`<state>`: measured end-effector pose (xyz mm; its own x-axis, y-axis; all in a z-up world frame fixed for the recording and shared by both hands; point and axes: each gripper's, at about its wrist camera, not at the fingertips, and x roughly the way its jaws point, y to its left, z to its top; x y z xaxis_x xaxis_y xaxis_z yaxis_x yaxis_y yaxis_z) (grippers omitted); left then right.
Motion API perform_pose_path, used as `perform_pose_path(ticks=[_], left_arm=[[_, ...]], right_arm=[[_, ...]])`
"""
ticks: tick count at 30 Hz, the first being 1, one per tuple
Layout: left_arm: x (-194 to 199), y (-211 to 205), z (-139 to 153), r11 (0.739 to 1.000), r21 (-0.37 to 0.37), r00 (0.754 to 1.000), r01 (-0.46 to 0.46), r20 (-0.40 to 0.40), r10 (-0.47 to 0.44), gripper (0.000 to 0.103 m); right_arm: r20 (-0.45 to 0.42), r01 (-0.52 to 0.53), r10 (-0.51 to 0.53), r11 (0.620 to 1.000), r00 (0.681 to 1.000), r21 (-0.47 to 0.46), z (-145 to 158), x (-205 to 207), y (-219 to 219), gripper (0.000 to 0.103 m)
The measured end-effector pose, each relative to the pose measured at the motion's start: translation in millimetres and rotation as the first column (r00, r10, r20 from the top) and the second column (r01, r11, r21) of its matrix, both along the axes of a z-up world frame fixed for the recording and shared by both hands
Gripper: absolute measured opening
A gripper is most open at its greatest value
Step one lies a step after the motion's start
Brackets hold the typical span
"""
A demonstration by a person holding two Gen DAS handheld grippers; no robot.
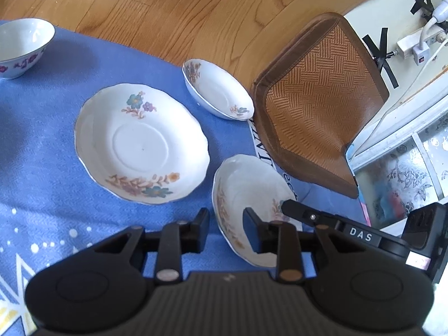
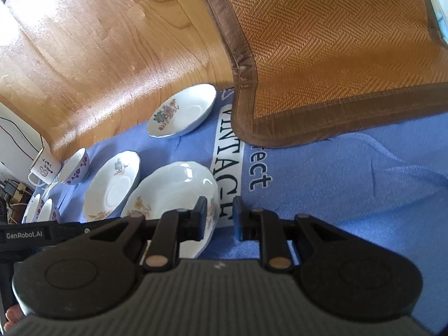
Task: Organize plates and bowls
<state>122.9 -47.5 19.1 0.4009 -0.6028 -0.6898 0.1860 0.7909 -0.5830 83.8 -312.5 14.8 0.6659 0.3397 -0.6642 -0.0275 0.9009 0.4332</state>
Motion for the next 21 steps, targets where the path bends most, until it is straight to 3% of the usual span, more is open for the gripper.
perform_pose_path(ticks=[6, 8, 9, 15, 21], left_arm=[[3.5, -5.3, -6.2, 1.000, 0.004, 1.000, 0.013, -0.013, -0.013, 0.025], [2.9, -6.1, -8.5, 1.000, 0.012, 1.000, 0.011, -0.018, -0.010, 0.011], [1.3, -6.6, -8.1, 1.000, 0.025, 1.000, 0.009, -0.011, -0.009, 0.011], [-18.2, -0.9, -1.9, 1.000, 0.013, 1.000, 0.021, -0.012, -0.021, 0.011], [-46.0, -11.1, 4.9, 0.998, 0.015, 0.998, 0.060, -0.002, -0.060, 0.011]], right_arm=[[-0.003, 0.026, -0.026, 0.999, 1.000, 0.023, -3.1, 2.8, -0.5, 0.023], [-0.011, 0.034, -0.033, 0.999, 0.999, 0.037, -4.4, 4.5, -0.6, 0.020], [-0.011, 0.029, -0.029, 0.999, 1.000, 0.034, -4.5, 4.5, 0.6, 0.011], [0.036, -0.016, 0.018, 0.998, 0.999, -0.054, 6.0, -14.0, 14.8, 0.011], [0.048, -0.011, 0.013, 0.999, 0.999, -0.048, 10.5, -44.0, 6.4, 0.011]])
